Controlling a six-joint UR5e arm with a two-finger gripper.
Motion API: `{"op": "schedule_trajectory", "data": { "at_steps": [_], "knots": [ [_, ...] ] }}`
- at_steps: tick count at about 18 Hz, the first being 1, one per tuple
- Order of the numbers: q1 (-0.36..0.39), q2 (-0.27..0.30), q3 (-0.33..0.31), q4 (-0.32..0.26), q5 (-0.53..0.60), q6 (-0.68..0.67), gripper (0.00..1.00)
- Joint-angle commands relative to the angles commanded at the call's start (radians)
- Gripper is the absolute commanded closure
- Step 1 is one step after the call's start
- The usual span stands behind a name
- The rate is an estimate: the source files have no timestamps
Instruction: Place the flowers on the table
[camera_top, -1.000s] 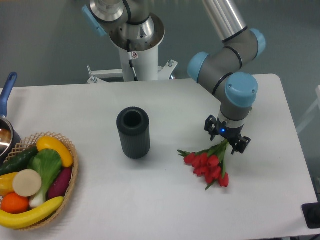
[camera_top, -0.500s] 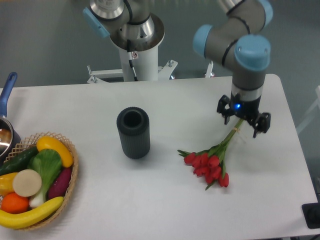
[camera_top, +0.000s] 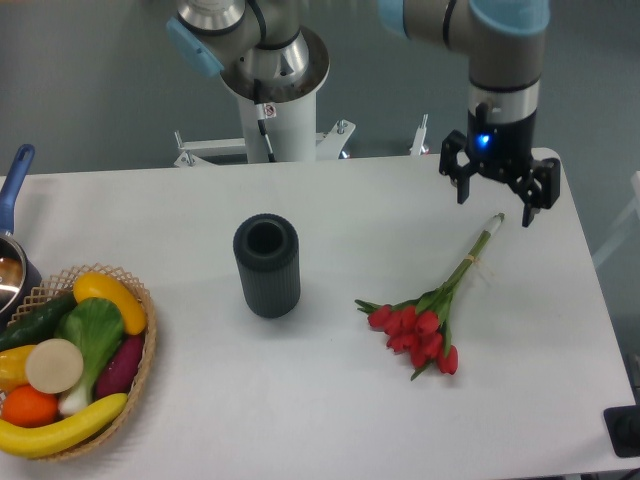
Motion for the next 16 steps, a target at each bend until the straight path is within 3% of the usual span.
{"op": "schedule_trajectory", "data": {
  "at_steps": [8, 16],
  "knots": [
    [0.129, 0.04, 0.003, -0.131, -0.005, 0.347, 0.0],
    [0.189, 0.069, -0.014, -0.135, -0.014, 0.37, 0.0]
  ]
}}
